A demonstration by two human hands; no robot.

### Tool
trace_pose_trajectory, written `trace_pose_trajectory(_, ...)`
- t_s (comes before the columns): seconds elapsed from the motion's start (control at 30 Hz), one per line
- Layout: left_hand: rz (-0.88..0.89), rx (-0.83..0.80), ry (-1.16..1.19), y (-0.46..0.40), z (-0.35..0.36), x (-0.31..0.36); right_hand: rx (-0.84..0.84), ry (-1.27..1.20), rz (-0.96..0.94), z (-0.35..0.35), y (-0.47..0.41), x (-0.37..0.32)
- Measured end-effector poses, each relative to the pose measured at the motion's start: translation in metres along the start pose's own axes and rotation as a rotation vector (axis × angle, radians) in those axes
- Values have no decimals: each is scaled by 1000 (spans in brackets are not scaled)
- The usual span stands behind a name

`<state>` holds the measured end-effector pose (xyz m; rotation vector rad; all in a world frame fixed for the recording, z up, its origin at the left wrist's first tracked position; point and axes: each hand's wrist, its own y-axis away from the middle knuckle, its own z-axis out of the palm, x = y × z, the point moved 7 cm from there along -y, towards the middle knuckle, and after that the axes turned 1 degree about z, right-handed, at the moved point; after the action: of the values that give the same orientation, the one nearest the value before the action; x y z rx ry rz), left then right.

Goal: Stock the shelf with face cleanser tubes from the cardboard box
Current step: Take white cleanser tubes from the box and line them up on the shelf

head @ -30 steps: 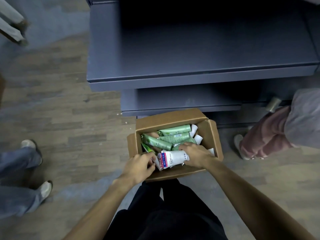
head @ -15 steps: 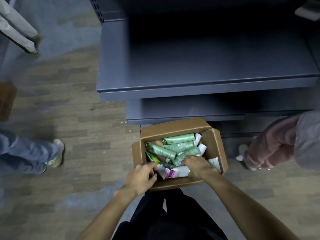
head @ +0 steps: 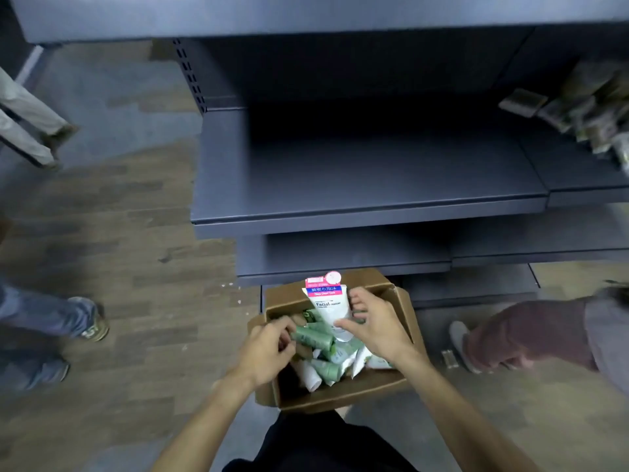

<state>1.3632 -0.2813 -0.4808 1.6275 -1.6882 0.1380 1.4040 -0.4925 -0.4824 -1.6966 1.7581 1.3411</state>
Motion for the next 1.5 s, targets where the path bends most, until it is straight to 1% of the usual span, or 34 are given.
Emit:
trace_pose_trajectory(0.13,55,114,-90,-6,-52,21,80,-86,-95,-29,-1,-54)
trace_pose_trajectory(0.27,102,298,-8,0,-110,49,111,-158,-228,-52,-2,-103)
trace_pose_trajectory(0.33,128,384,-5,6,-141,67,124,-172,-311,-64,0,-131)
trace_pose_trajectory(0.43,190,487,-125,20,-193,98,133,-168,-435,-83,5,-184)
trace_pose_trajectory(0.57,266,685,-338,53,-269,142,171,-111,-617,-114,17,-267)
trace_pose_trajectory(0.67,323,808,-389,81,-318,171,199,-110,-748,-136,32,-329)
trace_pose_trajectory(0.8,376,890,-341,108,-374,193,231,-122,-884,-157,44,-403)
trace_pose_trajectory(0.93,420,947,-292,125,-411,199,269,-152,-988,-162,46,-458)
trace_pose_trajectory(1.0,405,971,-289,130,-423,196,289,-160,-1010,-159,42,-478)
trace_pose_trajectory(1.1,383,995,-264,134,-435,186,287,-179,-984,-149,24,-497)
trace_pose_trajectory(1.27,307,994,-283,129,-446,162,287,-192,-895,-129,-8,-497)
trace_pose_trajectory(1.5,320,964,-262,113,-451,154,309,-156,-852,-115,-23,-504)
